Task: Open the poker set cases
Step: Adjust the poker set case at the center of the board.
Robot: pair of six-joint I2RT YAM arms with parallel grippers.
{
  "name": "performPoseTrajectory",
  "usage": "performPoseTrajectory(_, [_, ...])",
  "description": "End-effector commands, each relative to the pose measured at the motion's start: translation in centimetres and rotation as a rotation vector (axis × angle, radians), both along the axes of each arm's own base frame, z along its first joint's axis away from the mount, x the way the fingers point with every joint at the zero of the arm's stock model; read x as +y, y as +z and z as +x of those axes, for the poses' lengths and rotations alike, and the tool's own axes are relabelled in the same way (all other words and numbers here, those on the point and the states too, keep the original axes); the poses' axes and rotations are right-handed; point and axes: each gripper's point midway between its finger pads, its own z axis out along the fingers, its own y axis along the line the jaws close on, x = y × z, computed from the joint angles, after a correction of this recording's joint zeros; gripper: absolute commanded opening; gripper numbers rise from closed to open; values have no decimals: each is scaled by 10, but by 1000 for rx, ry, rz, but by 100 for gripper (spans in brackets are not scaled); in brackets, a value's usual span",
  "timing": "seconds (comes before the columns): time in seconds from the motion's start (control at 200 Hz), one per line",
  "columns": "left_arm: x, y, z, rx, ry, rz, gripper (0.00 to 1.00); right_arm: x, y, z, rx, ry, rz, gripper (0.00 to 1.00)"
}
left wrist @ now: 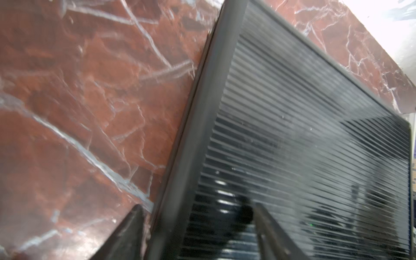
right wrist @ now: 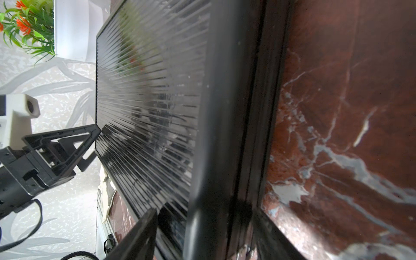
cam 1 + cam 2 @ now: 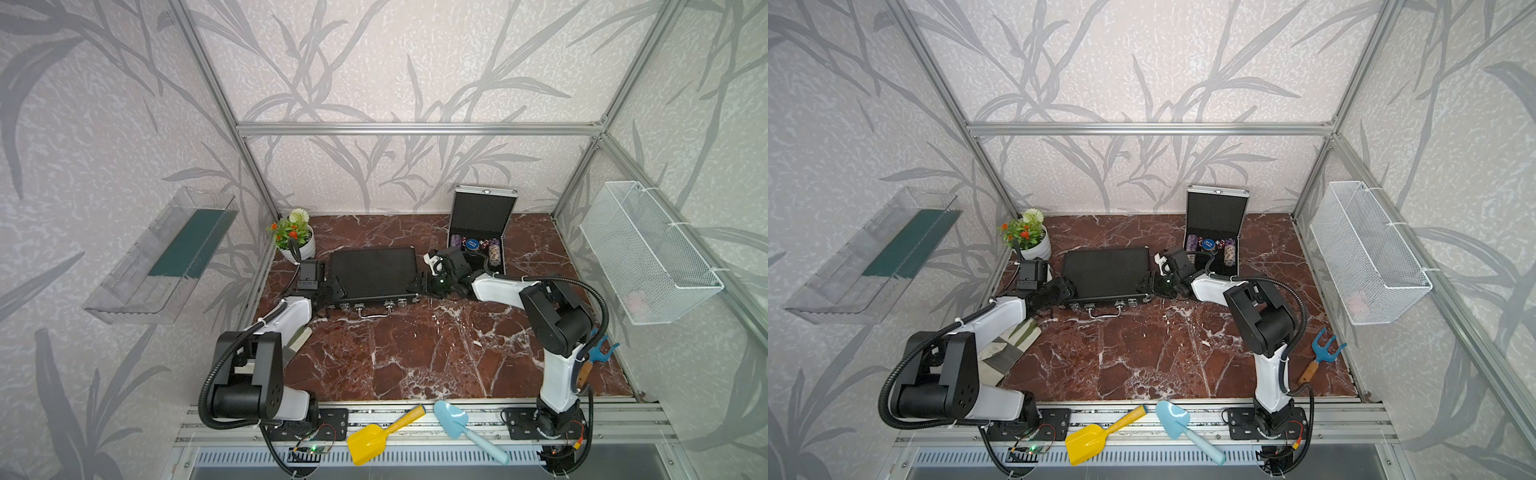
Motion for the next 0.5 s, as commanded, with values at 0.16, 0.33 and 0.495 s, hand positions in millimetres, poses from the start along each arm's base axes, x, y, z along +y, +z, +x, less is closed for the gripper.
performPoseTrajectory(0.16, [-33,-5,1,-15,-119,-129,41,-4,-18,10,18,-23,-54,59])
performPoseTrajectory(0.33, [-48,-14,-1,-2,-145,-155,39,-7,-18,12,22,-33,-56,58])
performPoseTrajectory(0.495, [-52,-30,-4,27,-138,-169,39,-9,-23,21,31,-55,-49,57])
